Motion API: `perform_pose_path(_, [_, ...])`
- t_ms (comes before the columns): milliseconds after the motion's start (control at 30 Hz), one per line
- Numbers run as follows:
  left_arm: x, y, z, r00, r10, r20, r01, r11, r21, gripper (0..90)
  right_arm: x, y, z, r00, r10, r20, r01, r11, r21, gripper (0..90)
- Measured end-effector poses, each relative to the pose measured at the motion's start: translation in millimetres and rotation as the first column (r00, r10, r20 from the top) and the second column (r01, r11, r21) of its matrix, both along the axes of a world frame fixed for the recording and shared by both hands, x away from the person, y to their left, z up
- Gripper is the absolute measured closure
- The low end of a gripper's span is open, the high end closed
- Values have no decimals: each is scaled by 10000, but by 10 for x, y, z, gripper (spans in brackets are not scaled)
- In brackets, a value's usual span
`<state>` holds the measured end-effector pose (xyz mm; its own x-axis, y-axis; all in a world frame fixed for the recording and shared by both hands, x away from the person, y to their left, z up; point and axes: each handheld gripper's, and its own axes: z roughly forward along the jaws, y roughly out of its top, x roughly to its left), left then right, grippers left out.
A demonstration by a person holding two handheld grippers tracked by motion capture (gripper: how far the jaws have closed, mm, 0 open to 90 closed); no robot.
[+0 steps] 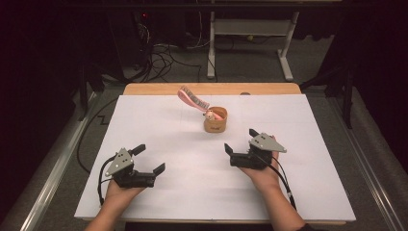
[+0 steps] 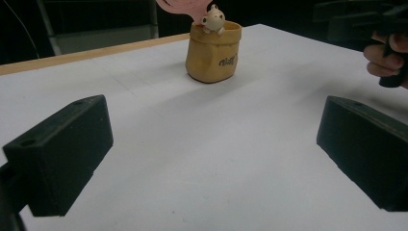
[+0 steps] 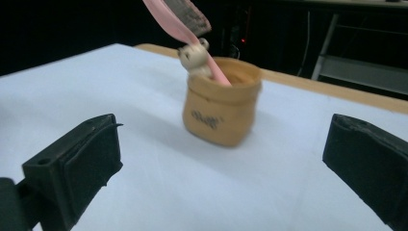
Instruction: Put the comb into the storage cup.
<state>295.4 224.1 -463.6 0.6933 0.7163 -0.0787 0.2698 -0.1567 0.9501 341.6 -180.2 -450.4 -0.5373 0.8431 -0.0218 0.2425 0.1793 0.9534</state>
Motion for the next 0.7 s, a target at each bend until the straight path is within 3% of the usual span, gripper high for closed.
perform_pose_path(300, [-16,54,7,9998,160,95,-159,9998,-121,0,-286,-597,-64,9979,-652,-24,652,9977,165,4])
perform_pose_path(467, [1,66,-18,9996,282,-43,-283,9995,-128,0,-485,-908,-115,9948,-1007,-183,1013,9942,348,4])
perform_pose_path(700, [-35,55,-46,9997,234,-37,-234,9997,-68,0,-765,-1144,-100,9935,-1123,186,1106,9910,749,4])
